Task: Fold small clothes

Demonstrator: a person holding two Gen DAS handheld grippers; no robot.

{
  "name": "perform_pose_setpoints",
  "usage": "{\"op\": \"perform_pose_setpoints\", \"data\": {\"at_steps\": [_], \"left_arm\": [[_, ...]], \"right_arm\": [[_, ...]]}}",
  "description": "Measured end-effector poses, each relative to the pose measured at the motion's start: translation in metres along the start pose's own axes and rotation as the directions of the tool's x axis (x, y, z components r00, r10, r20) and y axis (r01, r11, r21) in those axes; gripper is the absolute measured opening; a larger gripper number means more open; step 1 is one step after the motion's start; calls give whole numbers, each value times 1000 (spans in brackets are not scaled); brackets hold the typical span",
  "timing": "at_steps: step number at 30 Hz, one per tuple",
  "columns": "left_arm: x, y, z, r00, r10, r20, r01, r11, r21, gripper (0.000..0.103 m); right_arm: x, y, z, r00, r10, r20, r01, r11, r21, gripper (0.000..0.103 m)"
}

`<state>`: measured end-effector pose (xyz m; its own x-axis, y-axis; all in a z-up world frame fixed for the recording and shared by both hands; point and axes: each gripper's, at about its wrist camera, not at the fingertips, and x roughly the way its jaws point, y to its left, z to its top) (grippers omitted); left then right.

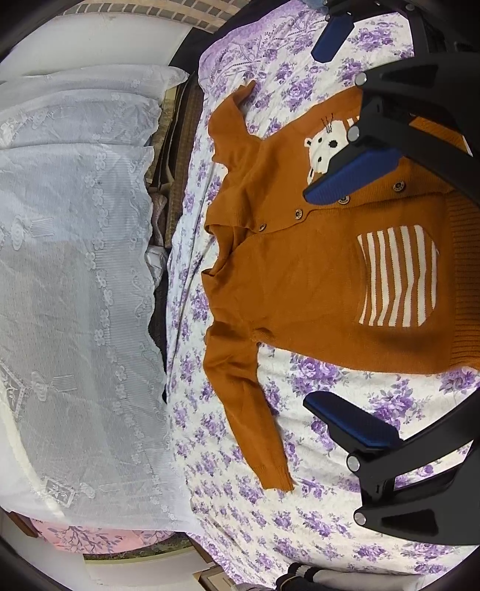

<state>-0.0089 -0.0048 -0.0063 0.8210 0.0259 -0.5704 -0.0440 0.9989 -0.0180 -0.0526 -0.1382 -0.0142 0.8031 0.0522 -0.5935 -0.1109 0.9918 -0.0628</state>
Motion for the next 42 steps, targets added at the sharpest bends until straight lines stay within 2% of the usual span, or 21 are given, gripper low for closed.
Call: {"op": "perform_pose_setpoints", "data": {"at_steps": [4, 7, 9, 11, 13, 15, 17, 18, 19, 22, 26, 28, 30, 32, 33, 34, 35, 37, 40, 41, 42], "left_arm": [[17, 14, -2, 996, -80, -43, 77, 995, -68, 98], [43, 30, -11, 994, -73, -86, 62, 991, -117, 99], [68, 39, -22, 984, -71, -161, 50, 990, -129, 98], [91, 48, -28, 960, -104, -260, 64, 985, -158, 99], [104, 53, -29, 931, -146, -335, 91, 980, -174, 99], [108, 68, -19, 936, -158, -315, 91, 972, -217, 99], [110, 82, -7, 953, -129, -275, 58, 966, -252, 99], [111, 89, 0, 959, -109, -260, 36, 962, -271, 98], [113, 91, 5, 962, -101, -254, 26, 959, -283, 98], [122, 82, 22, 959, -130, -253, 52, 955, -293, 98], [141, 39, 30, 955, -137, -263, 85, 976, -200, 99], [156, 27, 23, 945, -137, -297, 89, 981, -172, 99], [176, 22, 10, 930, -95, -354, 51, 990, -130, 99], [172, 24, 11, 936, -103, -336, 62, 990, -129, 99], [170, 25, 11, 938, -109, -329, 67, 989, -134, 99], [170, 25, 10, 937, -114, -330, 71, 988, -139, 99], [170, 26, 10, 936, -120, -330, 76, 987, -142, 99], [168, 27, 9, 938, -128, -322, 83, 985, -152, 99], [169, 32, 12, 936, -141, -322, 91, 982, -166, 99], [167, 33, 11, 936, -140, -323, 89, 982, -169, 99], [167, 35, 14, 937, -134, -322, 82, 982, -170, 99]], "right_arm": [[8, -9, -2, 999, 53, 2, -53, 998, 33, 100], [19, -40, -4, 988, 146, 47, -151, 977, 151, 100], [33, -79, -3, 979, 199, 51, -205, 934, 292, 100], [51, -126, -2, 972, 232, 36, -223, 862, 455, 100], [66, -173, -6, 963, 265, 53, -242, 759, 604, 99], [80, -224, -13, 947, 304, 107, -281, 616, 736, 89], [96, -261, -17, 929, 334, 157, -316, 503, 804, 75], [102, -272, -18, 926, 337, 173, -324, 469, 822, 73], [111, -283, -18, 926, 329, 184, -322, 439, 839, 71], [134, -297, -10, 934, 307, 182, -305, 422, 854, 70], [165, -310, 8, 929, 298, 217, -321, 363, 875, 70], [178, -317, 17, 932, 283, 224, -318, 351, 881, 70], [195, -323, 22, 936, 274, 221, -309, 337, 890, 61], [208, -327, 25, 929, 288, 234, -330, 355, 874, 4], [208, -328, 26, 929, 281, 240, -338, 385, 858, 5], [200, -329, 31, 941, 234, 243, -325, 440, 837, 5], [180, -333, 43, 955, 143, 260, -295, 531, 794, 5], [151, -344, 57, 959, 20, 283, -231, 633, 739, 5], [155, -378, 44, 984, -138, 112, 3, 641, 767, 5], [174, -388, 30, 993, -118, 19, 58, 622, 781, 5], [189, -395, 19, 998, -61, -23, 54, 583, 811, 3]]}}
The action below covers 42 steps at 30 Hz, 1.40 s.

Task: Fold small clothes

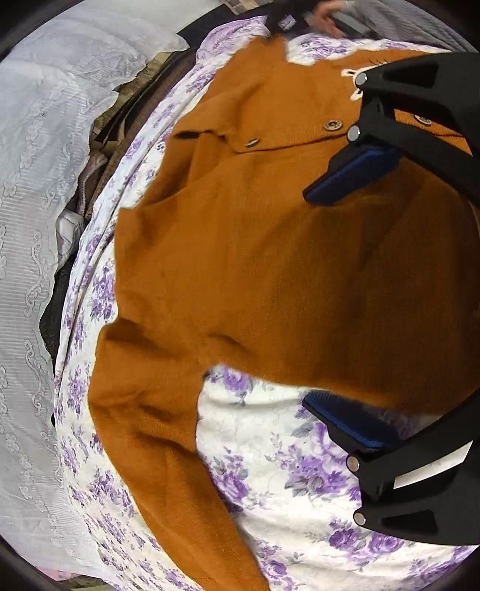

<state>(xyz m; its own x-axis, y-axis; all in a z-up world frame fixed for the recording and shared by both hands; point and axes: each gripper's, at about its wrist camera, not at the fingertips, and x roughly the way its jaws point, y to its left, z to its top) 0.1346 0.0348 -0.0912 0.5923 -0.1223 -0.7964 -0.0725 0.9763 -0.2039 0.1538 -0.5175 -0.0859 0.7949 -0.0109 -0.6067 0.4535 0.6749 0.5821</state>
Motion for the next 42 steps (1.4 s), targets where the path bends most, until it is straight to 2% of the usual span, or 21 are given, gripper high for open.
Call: {"op": "perform_pose_setpoints", "data": {"at_steps": [4, 6, 7, 8, 10, 13, 15, 16, 21, 22, 25, 27, 28, 30, 31, 33, 36, 38, 40, 41, 42], "left_arm": [[-9, 9, 18, 996, 82, 44, -83, 996, 18, 99], [-18, 26, 33, 981, 168, 102, -169, 986, 8, 99], [-20, 36, 39, 976, 185, 114, -185, 983, -9, 99], [-22, 51, 46, 973, 196, 120, -193, 981, -39, 99], [-27, 87, 53, 976, 192, 106, -179, 976, -121, 99], [-33, 144, 48, 991, 109, 74, -88, 966, -245, 98], [-44, 172, 37, 995, -26, 96, 56, 948, -314, 98], [-49, 176, 34, 992, -56, 109, 90, 939, -333, 98], [-62, 195, 11, 959, -242, 146, 282, 826, -488, 98], [-58, 190, 9, 963, -235, 131, 269, 836, -479, 98], [-44, 173, 17, 986, -111, 121, 153, 888, -434, 98], [-43, 176, 25, 985, -33, 171, 104, 900, -424, 95], [-40, 179, 32, 982, 17, 186, 65, 903, -425, 85], [-34, 196, 47, 978, 122, 171, -33, 892, -451, 16], [-32, 213, 51, 978, 126, 165, -30, 871, -490, 6], [-35, 232, 50, 978, 114, 173, -4, 844, -537, 4], [-49, 254, 49, 956, 237, 176, -104, 827, -552, 5], [-44, 270, 49, 967, 226, 120, -116, 805, -582, 8], [-43, 274, 50, 977, 196, 84, -110, 802, -587, 10], [-55, 267, 51, 974, 213, 77, -133, 814, -565, 15], [-65, 261, 51, 969, 233, 82, -153, 826, -542, 37]], "right_arm": [[-5, 2, 8, 1000, -17, 18, 17, 1000, -12, 5], [-11, -6, 13, 1000, 2, 23, -3, 999, 48, 10], [-22, -11, 9, 998, -21, 60, 16, 996, 83, 18], [-41, -16, 9, 987, -87, 137, 72, 991, 113, 34], [-72, -12, 10, 958, -115, 263, 88, 990, 110, 47], [-88, 12, 8, 955, 38, 295, -43, 999, 11, 47], [-89, 34, 0, 954, 107, 282, -90, 993, -74, 51], [-87, 42, -4, 955, 127, 269, -100, 989, -109, 51], [-85, 48, -21, 964, 149, 221, -115, 981, -157, 51], [-84, 47, -19, 964, 151, 217, -120, 982, -148, 51], [-79, 45, -24, 967, 157, 202, -135, 984, -118, 51], [-73, 43, -25, 969, 161, 185, -144, 984, -105, 51], [-72, 42, -26, 970, 163, 178, -146, 984, -103, 51], [-72, 42, -29, 969, 168, 180, -150, 983, -108, 51], [-73, 43, -29, 968, 172, 185, -152, 981, -116, 51], [-77, 47, -30, 966, 175, 191, -151, 979, -134, 50], [-76, 56, -32, 969, 172, 180, -141, 974, -175, 50], [-70, 66, -38, 976, 163, 144, -130, 968, -215, 50], [-67, 77, -44, 979, 176, 104, -145, 956, -256, 50], [-68, 88, -49, 978, 196, 75, -166, 941, -296, 51], [-68, 99, -54, 975, 218, 48, -189, 923, -336, 51]]}}
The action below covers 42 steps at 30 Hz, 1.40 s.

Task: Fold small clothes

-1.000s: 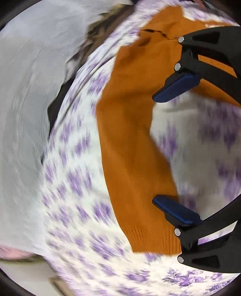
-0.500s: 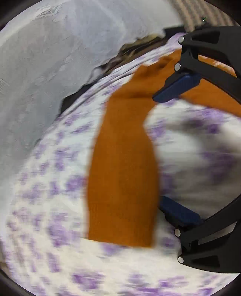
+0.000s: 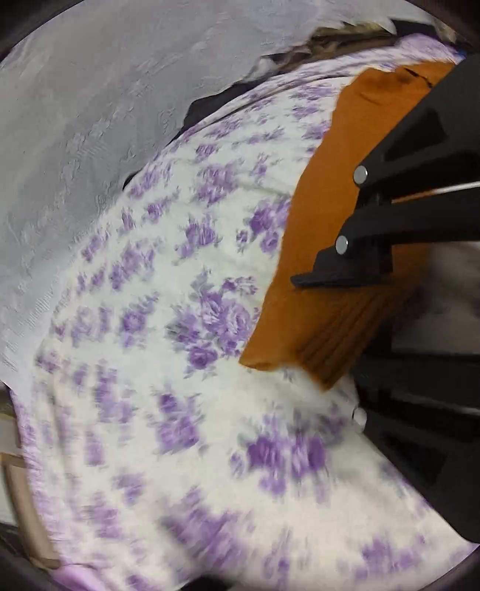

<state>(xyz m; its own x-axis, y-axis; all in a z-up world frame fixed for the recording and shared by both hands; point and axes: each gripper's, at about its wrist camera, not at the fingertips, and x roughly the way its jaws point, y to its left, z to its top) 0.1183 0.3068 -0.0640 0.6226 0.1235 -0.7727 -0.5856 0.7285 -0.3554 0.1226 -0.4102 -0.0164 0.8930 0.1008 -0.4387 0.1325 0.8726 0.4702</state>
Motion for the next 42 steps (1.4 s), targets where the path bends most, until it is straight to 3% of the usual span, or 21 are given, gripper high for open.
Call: {"op": "perform_pose_setpoints", "data": {"at_steps": [2, 4, 6, 9, 11, 13, 14, 16, 17, 18, 19, 21, 23, 26, 29, 32, 33, 35, 38, 40, 42], "left_arm": [[-33, -12, -4, 996, -13, 92, 5, 997, 82, 71], [-56, -41, -11, 988, -39, 149, 13, 984, 177, 75], [-61, -77, -13, 986, -100, 135, 59, 958, 282, 75], [-47, -151, -34, 979, -202, 34, 162, 866, 474, 76], [-21, -201, -62, 973, -221, -71, 222, 801, 556, 75], [-4, -232, -87, 965, -228, -132, 260, 743, 617, 75], [12, -255, -108, 967, -202, -153, 251, 688, 681, 75], [38, -276, -127, 989, -109, -97, 145, 649, 747, 75], [60, -285, -133, 998, -31, -46, 55, 649, 759, 77], [75, -288, -132, 999, 7, -34, 21, 663, 749, 88], [86, -286, -126, 1000, 28, -5, -17, 712, 702, 98], [91, -276, -110, 998, 36, -53, 6, 765, 644, 99], [82, -262, -106, 997, -4, -79, 52, 789, 613, 98], [53, -233, -114, 981, -105, -165, 185, 771, 610, 98], [22, -201, -136, 963, -153, -223, 262, 726, 636, 98], [-3, -166, -165, 941, -169, -293, 325, 692, 645, 98], [-8, -152, -177, 933, -164, -320, 340, 694, 635, 98], [-22, -135, -196, 946, -160, -281, 313, 675, 669, 98], [-51, -122, -224, 953, -146, -264, 294, 644, 706, 98], [-66, -108, -231, 916, -191, -353, 387, 652, 652, 98], [-79, -94, -237, 889, -236, -393, 443, 661, 605, 98]], "right_arm": [[8, 34, -6, 995, 72, -64, -79, 991, -106, 51], [21, 71, -14, 980, 134, -145, -161, 967, -196, 51], [47, 117, -28, 953, 146, -265, -226, 926, -302, 50], [82, 165, -47, 945, 80, -317, -219, 876, -430, 48], [107, 186, -66, 915, 41, -401, -239, 855, -459, 22], [121, 197, -84, 895, -12, -446, -234, 838, -493, 18], [132, 200, -96, 888, -58, -457, -215, 825, -523, 17], [153, 196, -104, 875, -110, -472, -172, 840, -515, 17], [166, 191, -100, 878, -95, -469, -160, 866, -475, 15], [174, 190, -94, 886, -91, -455, -143, 879, -455, 13], [179, 192, -92, 890, -102, -444, -125, 883, -453, 8], [185, 189, -86, 899, -113, -423, -90, 898, -431, 4], [175, 183, -83, 908, -69, -413, -109, 913, -393, 8], [133, 170, -80, 916, -10, -401, -143, 926, -350, 17], [81, 157, -84, 909, 29, -415, -196, 910, -366, 36], [31, 136, -99, 903, 1, -430, -196, 891, -409, 37], [18, 124, -108, 894, -9, -448, -192, 895, -402, 37], [-6, 93, -133, 859, -30, -511, -180, 916, -357, 38], [-51, 75, -152, 878, -24, -478, -169, 919, -357, 38], [-79, 69, -158, 875, -3, -485, -172, 933, -316, 38], [-102, 64, -169, 850, 57, -523, -218, 943, -252, 40]]}}
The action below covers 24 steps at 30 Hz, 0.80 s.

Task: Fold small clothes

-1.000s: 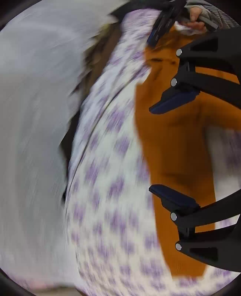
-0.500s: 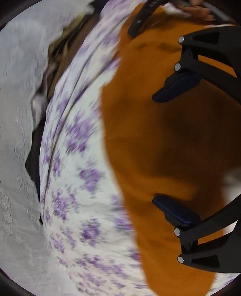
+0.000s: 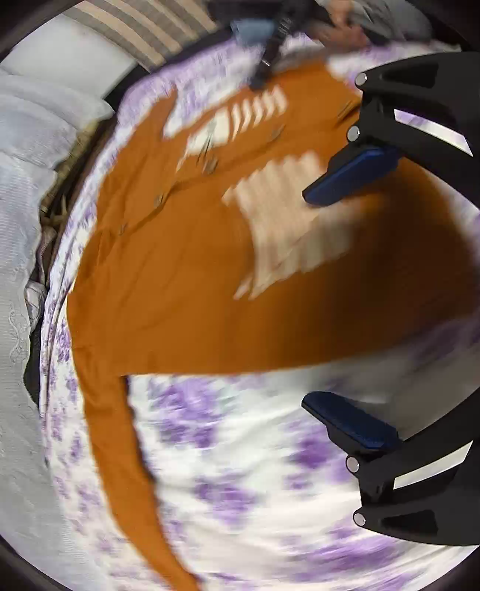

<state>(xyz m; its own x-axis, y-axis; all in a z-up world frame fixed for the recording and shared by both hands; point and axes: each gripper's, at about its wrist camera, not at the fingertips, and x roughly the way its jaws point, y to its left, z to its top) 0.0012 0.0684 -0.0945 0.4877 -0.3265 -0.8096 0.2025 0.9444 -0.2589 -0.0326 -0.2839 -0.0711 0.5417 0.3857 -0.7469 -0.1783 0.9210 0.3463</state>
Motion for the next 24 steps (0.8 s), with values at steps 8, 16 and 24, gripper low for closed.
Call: {"op": "perform_pose_setpoints", "data": {"at_steps": [8, 16, 24], "left_arm": [[0, -18, -5, 998, 49, 38, -48, 999, -21, 52], [-25, -6, -48, 999, -16, 41, 16, 1000, -6, 20], [-81, -19, -35, 971, 57, 232, -57, 998, -5, 59]], "right_arm": [[10, 18, -13, 995, 97, -20, -95, 993, 71, 9], [-3, 28, -46, 997, 27, -67, -31, 999, -45, 4], [-48, 49, -36, 991, -69, 118, 86, 986, -146, 17]]}}
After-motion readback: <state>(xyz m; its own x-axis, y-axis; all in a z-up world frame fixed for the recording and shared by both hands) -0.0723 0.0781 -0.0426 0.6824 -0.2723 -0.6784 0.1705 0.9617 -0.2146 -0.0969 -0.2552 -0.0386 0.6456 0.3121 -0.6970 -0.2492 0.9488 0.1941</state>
